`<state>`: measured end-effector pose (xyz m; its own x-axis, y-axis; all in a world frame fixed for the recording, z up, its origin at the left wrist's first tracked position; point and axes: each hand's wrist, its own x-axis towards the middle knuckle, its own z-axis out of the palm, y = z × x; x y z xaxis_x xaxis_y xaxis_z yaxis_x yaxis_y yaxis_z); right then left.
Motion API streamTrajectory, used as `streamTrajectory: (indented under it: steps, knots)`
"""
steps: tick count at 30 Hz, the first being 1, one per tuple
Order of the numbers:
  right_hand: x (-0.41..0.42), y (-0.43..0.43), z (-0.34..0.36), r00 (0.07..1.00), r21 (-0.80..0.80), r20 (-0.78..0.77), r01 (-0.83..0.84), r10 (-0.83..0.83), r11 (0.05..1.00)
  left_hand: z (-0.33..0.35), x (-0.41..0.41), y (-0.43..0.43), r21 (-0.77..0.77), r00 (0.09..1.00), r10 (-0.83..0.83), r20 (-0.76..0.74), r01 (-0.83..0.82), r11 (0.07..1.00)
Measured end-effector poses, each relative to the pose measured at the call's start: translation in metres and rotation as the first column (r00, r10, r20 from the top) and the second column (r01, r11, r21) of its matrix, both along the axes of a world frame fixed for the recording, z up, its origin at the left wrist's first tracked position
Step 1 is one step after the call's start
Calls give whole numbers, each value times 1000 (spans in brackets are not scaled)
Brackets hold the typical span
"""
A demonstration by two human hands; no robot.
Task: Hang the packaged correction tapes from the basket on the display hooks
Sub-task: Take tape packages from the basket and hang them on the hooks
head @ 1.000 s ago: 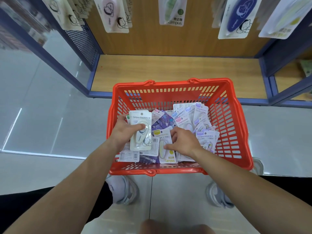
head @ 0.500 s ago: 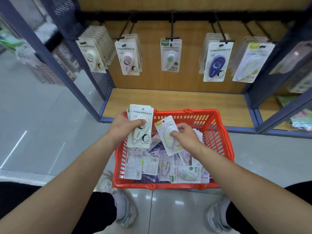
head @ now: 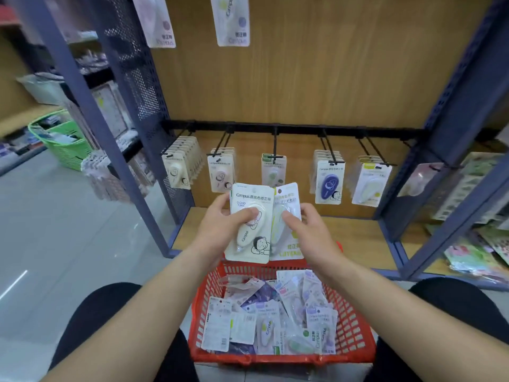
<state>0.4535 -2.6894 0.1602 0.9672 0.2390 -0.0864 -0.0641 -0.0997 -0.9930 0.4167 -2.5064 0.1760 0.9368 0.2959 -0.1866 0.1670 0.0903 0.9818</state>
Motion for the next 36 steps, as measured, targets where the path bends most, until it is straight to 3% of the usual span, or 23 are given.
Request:
streamTrajectory:
  steps: [11,18,21,24,28,36]
  knots:
    - [24,-48,11,991,85,-62,124,-119,989,-1,33,-59,29,995,-9,95,6,1000]
    - [105,-153,12,989,-185,-104,87,-107,979,2,85,-90,81,994,-103,33,100,992]
    - [144,-193,-7,965,-262,-145,175,-218,949,-5,108,-104,103,986,-165,21,162,982]
    - [171,-209,-33,941,-200,-163,264,-297,944,-21,123,-110,100,980,-198,-8,197,975]
    - [192,-199,-43,951,-92,-148,262,-273,961,-39,133,-106,62,975,-219,-42,221,973]
    - [201,-190,-61,923,-114,-98,361,-372,926,-52,145,-96,12,976,-208,-65,209,978]
